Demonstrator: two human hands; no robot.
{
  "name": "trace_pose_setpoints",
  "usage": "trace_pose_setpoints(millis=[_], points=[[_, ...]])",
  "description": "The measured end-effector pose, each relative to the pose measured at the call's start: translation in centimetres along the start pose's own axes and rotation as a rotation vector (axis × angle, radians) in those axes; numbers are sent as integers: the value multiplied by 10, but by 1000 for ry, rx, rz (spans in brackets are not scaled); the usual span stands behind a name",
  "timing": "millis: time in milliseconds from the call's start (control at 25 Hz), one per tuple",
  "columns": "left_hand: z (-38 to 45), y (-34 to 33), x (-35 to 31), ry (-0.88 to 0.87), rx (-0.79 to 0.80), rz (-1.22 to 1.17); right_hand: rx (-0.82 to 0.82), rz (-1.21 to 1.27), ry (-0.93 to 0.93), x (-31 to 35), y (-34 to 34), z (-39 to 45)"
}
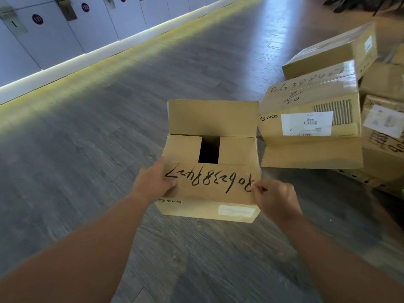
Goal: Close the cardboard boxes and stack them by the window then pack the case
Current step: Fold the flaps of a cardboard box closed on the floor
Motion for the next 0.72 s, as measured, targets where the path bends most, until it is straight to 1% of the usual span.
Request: trace_pose_setpoints(millis=[80, 160, 280, 440, 520, 600, 720], points=[[0, -3, -3, 3, 19, -34, 28, -13, -71, -11, 10, -2], [-4, -10, -8, -30, 11, 36, 49, -78, -163, -18, 20, 1], [-11, -18, -7, -66, 19, 16, 52, -74, -407, -29, 30, 18], [-17, -19, -5, -151, 139, -2, 99, 78, -622, -48, 45, 50], [-21, -22, -11, -193, 161, 24, 29, 192, -709, -55, 55, 62], [-22, -23, -15, -216, 152, 83, -110, 254, -687, -54, 62, 65], [-21, -21, -21, -216, 144, 187, -242, 260, -529, -43, 62, 51]])
Point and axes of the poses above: each hand's wrist, its own z-axis towards the middle knuckle, its own y-axis out of the back of the hand, x = y × z, the point moved 2 cm from there along z, towards the middle knuckle, and after that the axes turned 2 degrees about y, right-handed, at the moved point
